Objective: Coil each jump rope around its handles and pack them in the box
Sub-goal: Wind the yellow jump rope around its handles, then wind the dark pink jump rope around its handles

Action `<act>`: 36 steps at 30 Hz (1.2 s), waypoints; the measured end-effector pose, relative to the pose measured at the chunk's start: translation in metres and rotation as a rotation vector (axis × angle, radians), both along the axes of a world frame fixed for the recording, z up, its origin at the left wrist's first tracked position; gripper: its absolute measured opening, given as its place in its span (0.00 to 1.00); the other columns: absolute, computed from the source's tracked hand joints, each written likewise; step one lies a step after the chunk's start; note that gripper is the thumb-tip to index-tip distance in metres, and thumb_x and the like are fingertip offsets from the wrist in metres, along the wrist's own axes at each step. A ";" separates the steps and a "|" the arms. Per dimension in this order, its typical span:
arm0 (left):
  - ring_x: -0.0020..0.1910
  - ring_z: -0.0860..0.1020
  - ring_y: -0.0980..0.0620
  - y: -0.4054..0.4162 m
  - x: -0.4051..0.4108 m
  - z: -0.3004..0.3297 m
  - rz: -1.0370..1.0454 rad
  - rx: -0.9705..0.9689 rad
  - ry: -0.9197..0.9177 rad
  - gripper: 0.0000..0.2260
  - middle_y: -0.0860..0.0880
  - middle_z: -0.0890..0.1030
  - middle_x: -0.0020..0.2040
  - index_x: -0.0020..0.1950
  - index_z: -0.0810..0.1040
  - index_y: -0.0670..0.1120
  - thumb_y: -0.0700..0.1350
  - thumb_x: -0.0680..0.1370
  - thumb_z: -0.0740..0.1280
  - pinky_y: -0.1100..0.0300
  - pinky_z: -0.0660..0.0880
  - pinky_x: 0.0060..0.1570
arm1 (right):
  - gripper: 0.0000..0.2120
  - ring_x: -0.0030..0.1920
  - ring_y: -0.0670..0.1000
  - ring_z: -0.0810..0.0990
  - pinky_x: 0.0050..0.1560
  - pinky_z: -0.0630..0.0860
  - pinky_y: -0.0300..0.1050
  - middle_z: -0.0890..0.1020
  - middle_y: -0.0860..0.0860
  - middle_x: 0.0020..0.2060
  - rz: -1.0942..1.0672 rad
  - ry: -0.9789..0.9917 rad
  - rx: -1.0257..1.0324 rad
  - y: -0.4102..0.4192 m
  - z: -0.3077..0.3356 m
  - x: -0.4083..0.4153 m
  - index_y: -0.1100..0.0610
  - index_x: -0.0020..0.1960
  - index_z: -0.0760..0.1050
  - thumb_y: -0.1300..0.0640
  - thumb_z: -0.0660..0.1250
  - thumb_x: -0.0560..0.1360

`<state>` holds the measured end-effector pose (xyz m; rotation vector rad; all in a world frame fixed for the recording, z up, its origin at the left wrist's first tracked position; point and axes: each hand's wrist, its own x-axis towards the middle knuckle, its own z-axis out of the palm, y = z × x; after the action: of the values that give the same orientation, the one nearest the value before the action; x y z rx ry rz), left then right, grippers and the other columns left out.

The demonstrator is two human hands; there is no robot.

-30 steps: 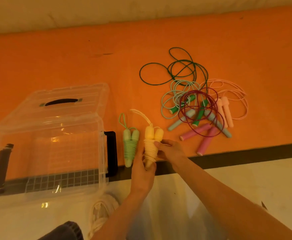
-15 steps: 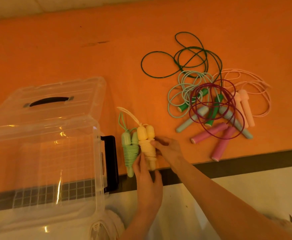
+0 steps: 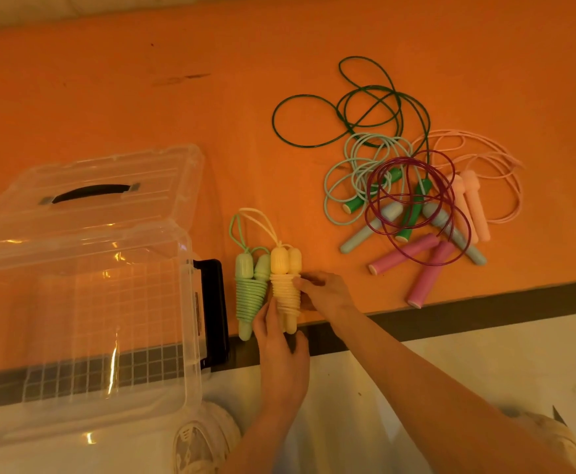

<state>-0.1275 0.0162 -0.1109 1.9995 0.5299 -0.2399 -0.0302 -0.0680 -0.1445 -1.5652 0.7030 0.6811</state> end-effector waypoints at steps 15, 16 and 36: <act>0.63 0.63 0.61 -0.024 0.017 0.046 -0.110 0.012 -0.059 0.23 0.50 0.62 0.70 0.71 0.67 0.46 0.37 0.78 0.65 0.81 0.56 0.56 | 0.10 0.39 0.49 0.78 0.46 0.78 0.45 0.81 0.56 0.46 0.143 0.020 -0.075 -0.054 0.051 -0.012 0.62 0.56 0.77 0.59 0.66 0.78; 0.64 0.64 0.59 -0.027 0.019 0.050 -0.133 0.021 -0.061 0.22 0.50 0.62 0.70 0.71 0.67 0.46 0.37 0.78 0.65 0.79 0.57 0.57 | 0.09 0.37 0.48 0.78 0.43 0.78 0.42 0.81 0.57 0.45 0.152 0.018 -0.086 -0.063 0.057 -0.012 0.63 0.55 0.77 0.60 0.66 0.77; 0.63 0.70 0.52 -0.076 0.075 0.077 -0.506 0.084 -0.109 0.19 0.50 0.68 0.64 0.65 0.73 0.51 0.40 0.75 0.67 0.52 0.69 0.64 | 0.18 0.66 0.57 0.68 0.65 0.65 0.52 0.70 0.52 0.67 0.409 -0.459 -0.994 -0.188 0.090 -0.008 0.53 0.66 0.72 0.60 0.61 0.77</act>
<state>-0.0525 -0.0594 -0.0334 2.1891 -0.0459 -0.4189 -0.0378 -0.2561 -0.0541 -2.7172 0.3646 0.2043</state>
